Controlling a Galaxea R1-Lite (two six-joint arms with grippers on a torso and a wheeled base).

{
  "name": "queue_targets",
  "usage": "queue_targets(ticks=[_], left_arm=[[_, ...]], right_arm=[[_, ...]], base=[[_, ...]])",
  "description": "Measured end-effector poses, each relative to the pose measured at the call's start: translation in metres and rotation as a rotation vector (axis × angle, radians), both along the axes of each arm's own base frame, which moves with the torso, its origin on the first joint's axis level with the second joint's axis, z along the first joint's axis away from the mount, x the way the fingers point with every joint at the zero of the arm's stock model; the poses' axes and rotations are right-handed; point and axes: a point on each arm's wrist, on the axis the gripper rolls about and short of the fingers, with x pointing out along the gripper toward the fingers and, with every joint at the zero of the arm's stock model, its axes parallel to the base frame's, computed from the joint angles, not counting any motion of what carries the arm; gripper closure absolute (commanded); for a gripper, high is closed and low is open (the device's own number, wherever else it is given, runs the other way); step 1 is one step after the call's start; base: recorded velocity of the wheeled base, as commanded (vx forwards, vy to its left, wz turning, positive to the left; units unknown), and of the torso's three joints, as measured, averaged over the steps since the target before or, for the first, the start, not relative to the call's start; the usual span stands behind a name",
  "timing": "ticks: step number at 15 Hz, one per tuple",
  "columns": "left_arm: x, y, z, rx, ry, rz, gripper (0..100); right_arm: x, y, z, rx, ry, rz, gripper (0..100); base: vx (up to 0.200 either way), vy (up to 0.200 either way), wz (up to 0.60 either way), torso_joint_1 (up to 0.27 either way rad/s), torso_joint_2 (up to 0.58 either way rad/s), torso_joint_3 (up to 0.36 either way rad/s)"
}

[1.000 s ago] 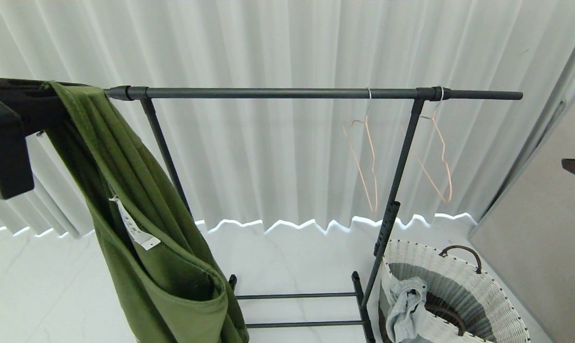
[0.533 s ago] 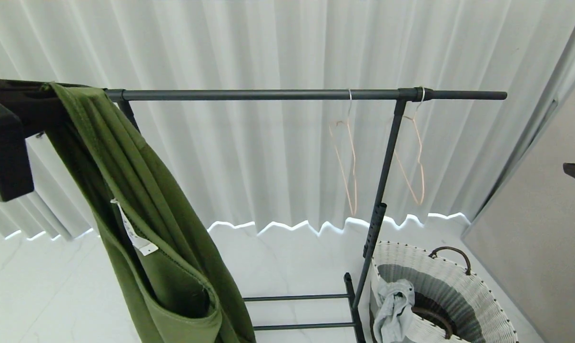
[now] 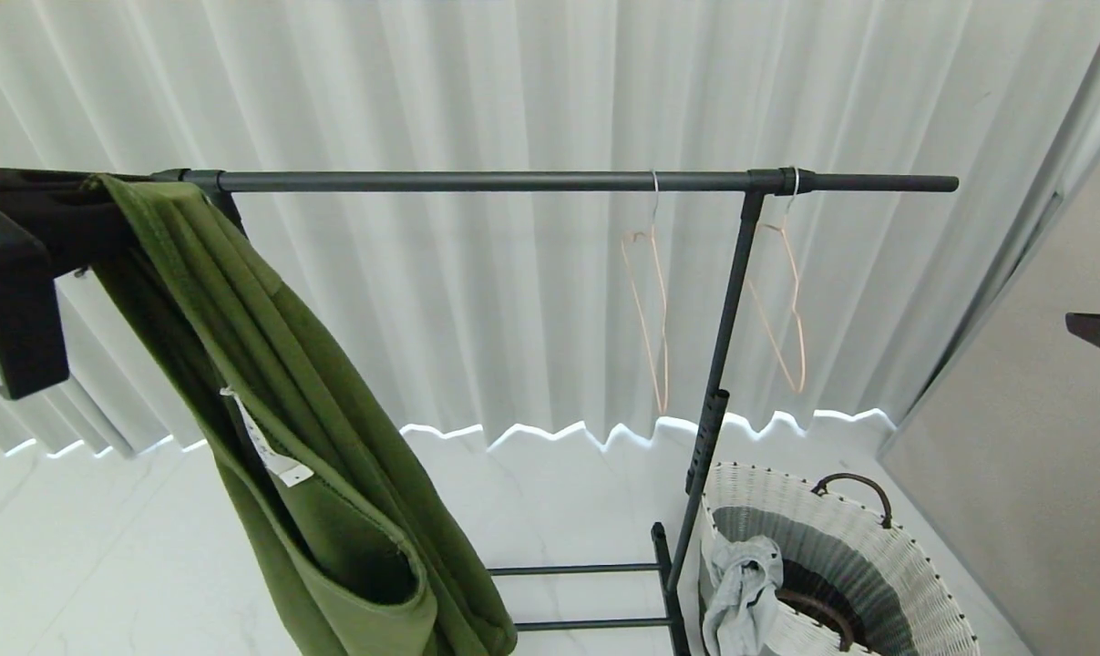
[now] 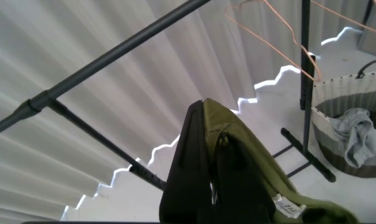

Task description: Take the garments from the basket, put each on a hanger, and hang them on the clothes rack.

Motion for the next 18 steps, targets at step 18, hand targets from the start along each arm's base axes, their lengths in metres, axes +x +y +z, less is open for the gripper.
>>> queue_targets(ticks=[18], left_arm=[[0.000, 0.001, -0.005, 0.008, 0.012, 0.007, 100]], right_arm=[[0.020, 0.020, -0.040, -0.008, 0.010, 0.079, 0]], base=[[0.156, 0.000, 0.00, 0.002, 0.00, 0.001]])
